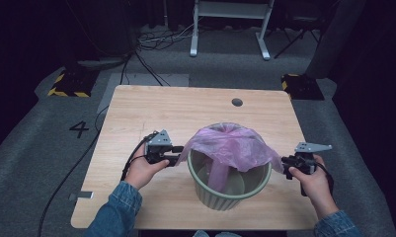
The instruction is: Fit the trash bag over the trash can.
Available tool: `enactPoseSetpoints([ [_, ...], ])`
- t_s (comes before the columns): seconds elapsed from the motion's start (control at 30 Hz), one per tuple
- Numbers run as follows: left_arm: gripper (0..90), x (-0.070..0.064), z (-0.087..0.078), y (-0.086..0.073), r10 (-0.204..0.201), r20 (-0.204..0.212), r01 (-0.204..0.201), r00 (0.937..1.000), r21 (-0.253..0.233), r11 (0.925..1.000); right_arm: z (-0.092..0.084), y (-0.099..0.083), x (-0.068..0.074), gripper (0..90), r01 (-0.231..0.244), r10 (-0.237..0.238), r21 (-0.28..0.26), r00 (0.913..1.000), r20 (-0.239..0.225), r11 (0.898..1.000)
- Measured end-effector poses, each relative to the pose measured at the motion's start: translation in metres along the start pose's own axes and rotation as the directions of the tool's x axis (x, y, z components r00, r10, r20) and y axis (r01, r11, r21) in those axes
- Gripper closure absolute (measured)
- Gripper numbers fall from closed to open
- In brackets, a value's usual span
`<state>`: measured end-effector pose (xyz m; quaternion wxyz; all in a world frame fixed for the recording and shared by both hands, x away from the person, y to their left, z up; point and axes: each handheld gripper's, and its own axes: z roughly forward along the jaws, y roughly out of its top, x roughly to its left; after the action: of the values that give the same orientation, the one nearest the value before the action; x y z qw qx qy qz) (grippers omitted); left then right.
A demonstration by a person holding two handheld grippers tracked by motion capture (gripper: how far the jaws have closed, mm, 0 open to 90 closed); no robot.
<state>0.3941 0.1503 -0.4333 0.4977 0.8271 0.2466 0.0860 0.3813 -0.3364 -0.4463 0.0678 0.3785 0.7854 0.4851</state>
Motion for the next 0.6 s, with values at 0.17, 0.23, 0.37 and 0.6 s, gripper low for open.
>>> enactPoseSetpoints([
  [0.17, 37.2, -0.001, -0.025, 0.013, 0.019, -0.148, -0.025, 0.9888, -0.041, 0.9989, -0.032, 0.017, 0.001, 48.2, 0.052, -0.038, -0.130, 0.9935, 0.107, 0.990],
  [0.23, 37.6, -0.004, -0.034, 0.018, 0.009, -0.141, -0.022, 0.9899, -0.086, 0.9961, -0.044, 0.023, 0.004, 43.7, 0.051, -0.023, -0.186, 0.9891, 0.145, 0.981],
  [0.37, 35.0, -0.014, -0.046, 0.026, 0.073, -0.086, -0.083, 0.9936, -0.118, 0.9895, -0.064, 0.038, 0.015, 41.9, 0.086, -0.050, -0.237, 0.9869, 0.154, 0.968],
  [0.6, 27.6, -0.017, -0.024, 0.030, 0.133, -0.066, -0.137, 0.9890, -0.063, 0.9886, -0.075, 0.050, 0.028, 40.9, 0.152, -0.107, -0.230, 0.9750, 0.195, 0.961],
])
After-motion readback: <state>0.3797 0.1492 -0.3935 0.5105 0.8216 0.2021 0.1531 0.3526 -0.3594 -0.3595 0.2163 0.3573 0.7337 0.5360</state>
